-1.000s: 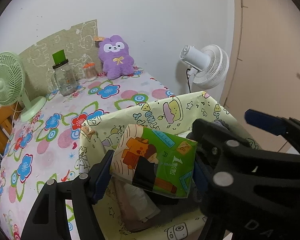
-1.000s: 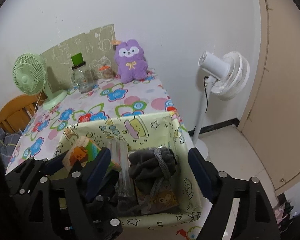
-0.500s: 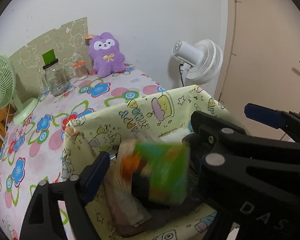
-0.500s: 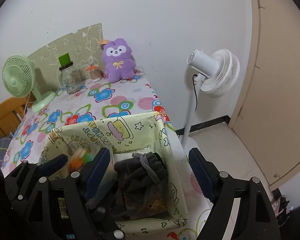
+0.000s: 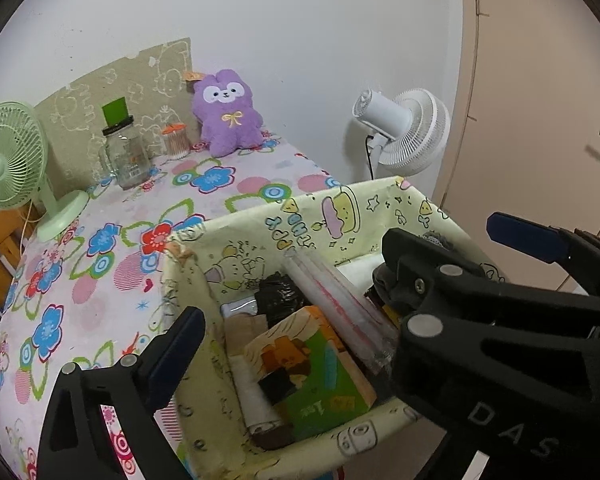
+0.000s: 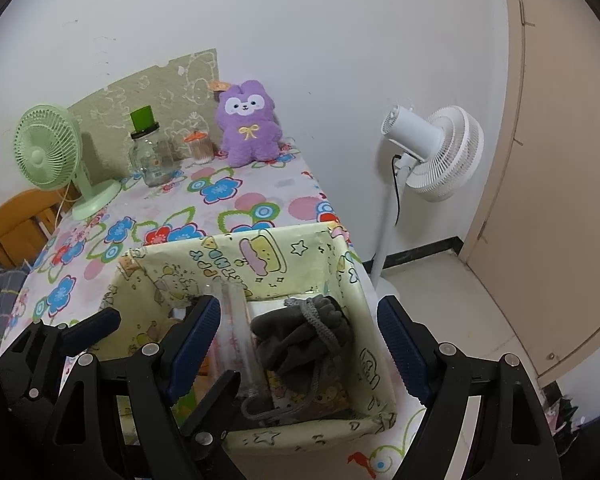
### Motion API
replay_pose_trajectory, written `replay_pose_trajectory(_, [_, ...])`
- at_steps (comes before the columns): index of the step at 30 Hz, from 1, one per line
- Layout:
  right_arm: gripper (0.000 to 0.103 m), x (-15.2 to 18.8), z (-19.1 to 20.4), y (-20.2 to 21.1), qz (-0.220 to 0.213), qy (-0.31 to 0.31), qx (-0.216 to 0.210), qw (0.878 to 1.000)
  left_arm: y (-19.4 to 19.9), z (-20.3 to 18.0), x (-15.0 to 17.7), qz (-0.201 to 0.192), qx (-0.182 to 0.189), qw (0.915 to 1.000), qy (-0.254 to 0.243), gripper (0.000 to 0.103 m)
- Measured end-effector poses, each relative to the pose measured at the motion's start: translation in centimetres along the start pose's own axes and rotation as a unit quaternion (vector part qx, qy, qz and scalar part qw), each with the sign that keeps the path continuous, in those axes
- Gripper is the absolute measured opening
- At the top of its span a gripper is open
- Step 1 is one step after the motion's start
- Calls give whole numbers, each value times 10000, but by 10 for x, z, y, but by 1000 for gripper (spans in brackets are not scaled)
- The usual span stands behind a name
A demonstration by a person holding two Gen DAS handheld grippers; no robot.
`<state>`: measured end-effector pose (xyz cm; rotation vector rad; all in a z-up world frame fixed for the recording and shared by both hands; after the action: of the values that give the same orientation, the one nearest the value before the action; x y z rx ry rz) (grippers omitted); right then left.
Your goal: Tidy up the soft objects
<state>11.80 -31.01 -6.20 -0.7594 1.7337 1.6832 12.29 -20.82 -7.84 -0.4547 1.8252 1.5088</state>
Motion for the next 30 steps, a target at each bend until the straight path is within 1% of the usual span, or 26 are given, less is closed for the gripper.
replay_pose_trajectory(7, [83,-2,17,15,-158,133,12,9998,20,15,-1,-135,-78,9998,155,101])
replay_pose_trajectory(9, [84,-3,21,19,-174,113,-42,9998,25,20,-1,-167,-102,9996,198,102])
replay_pose_trajectory(11, [88,-4,25,24,-212,97,-82,9997,32,25,-1,-215,-128,9994,251,102])
replay_pose_trajectory(18, [90,-6,43,43,-434,169,-150,9988,56,43,-2,-457,-258,9979,377,103])
replay_pose_trajectory(24, [93,-10,59,61,-641,256,-233,9973,80,59,-1,-668,-429,9956,488,103])
replay_pose_trajectory(30, [95,-14,79,80,-864,358,-338,9950,105,79,3,-903,-672,9917,628,103])
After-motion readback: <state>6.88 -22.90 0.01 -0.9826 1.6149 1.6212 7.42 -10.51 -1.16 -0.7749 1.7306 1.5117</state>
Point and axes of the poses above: each gripper's, at about its wrist camera, not at the fingertips, and y roughly against the way its jaws point, z to its left, x to its underside, the point moved 2 cm from there along -y, roughly the way its jaws point, and after that the axes turned 6 degrees about y, right-handed, at the moved point
